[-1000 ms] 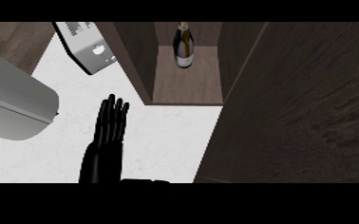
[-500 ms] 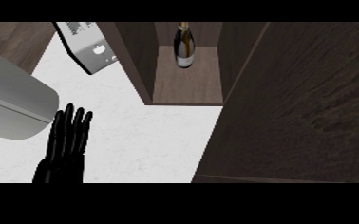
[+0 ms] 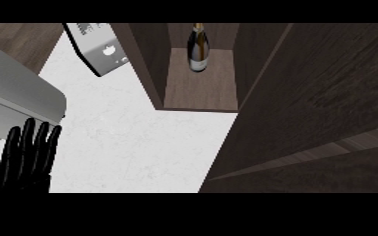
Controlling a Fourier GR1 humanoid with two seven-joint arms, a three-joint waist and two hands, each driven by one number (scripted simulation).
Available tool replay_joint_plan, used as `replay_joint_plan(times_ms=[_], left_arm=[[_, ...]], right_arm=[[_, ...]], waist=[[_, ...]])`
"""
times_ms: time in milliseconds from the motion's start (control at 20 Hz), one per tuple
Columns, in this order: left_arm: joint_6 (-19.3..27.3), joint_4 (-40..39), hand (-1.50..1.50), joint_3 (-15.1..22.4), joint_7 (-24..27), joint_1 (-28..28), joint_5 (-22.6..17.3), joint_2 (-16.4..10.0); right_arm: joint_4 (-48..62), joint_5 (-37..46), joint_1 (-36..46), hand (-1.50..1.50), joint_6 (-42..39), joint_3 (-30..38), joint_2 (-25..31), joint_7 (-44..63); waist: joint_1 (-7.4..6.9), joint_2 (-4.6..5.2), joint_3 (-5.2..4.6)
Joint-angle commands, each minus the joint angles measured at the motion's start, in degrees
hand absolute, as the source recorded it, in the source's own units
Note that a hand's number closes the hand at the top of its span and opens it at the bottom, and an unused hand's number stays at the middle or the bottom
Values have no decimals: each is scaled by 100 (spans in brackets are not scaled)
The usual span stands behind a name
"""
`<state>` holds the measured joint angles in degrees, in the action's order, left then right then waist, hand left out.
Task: Pick up the wine, place it into the cabinet and close the cabinet
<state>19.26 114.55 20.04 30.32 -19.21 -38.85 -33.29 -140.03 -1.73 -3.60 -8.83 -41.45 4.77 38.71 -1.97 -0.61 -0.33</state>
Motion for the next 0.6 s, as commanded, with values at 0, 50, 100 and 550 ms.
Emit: replay_joint_plan(times_ms=[0,50,100,550], left_arm=[[-524,-11,-150,-476,41,-308,-414,-302],[-417,70,-150,-472,1,-196,-390,-238],[-607,-3,-150,-668,126,-283,-490,-295],[-1484,105,-150,-1360,92,-684,-1009,-777]], right_arm=[[-93,82,752,150,686,-1084,-453,275],[175,101,925,150,953,-1200,-453,243],[201,124,1204,150,1107,-1144,-456,297],[1860,-388,3528,150,2713,-625,-456,-14]], waist=[[-42,3,-8],[-32,9,-8],[-50,12,-8],[-244,56,-1]])
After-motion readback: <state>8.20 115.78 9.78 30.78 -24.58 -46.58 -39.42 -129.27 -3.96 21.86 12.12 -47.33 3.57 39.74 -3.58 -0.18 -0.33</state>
